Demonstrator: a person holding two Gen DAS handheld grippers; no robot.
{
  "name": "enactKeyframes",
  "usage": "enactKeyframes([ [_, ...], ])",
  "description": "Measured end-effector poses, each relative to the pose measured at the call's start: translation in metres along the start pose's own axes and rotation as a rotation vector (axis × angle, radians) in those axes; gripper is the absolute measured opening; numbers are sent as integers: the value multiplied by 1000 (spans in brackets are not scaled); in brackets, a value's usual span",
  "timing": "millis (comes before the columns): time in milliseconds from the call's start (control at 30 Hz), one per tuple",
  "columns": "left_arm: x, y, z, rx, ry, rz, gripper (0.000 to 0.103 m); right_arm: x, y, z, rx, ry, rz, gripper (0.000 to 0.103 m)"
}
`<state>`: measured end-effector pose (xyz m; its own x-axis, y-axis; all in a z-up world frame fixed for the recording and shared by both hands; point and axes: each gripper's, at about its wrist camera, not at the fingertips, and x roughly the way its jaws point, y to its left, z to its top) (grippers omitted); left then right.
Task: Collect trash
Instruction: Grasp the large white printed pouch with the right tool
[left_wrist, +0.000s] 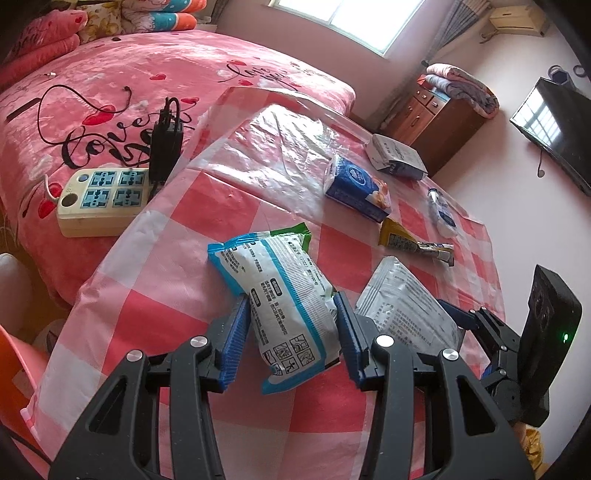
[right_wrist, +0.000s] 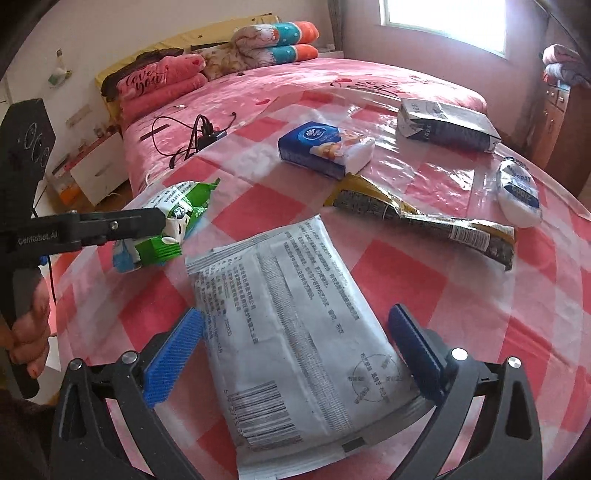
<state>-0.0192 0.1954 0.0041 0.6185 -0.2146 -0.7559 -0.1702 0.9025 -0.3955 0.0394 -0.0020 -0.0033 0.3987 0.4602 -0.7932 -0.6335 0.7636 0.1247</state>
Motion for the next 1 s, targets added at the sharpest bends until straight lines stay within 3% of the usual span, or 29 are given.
enactKeyframes([
  [267,-2,1,-4,1,9,-15,48,0,8,-6,-14,4,-53,99],
  [400,-5,0,-9,5,12,-29,48,3,21,-9,-72,31,-123,98],
  [800,-16,0,-27,32,20,-54,48,-15,26,-27,3,-12,-132,79],
  [1000,-25,2,-39,46,28,-67,48,-22,37,-36,41,-27,-124,78],
])
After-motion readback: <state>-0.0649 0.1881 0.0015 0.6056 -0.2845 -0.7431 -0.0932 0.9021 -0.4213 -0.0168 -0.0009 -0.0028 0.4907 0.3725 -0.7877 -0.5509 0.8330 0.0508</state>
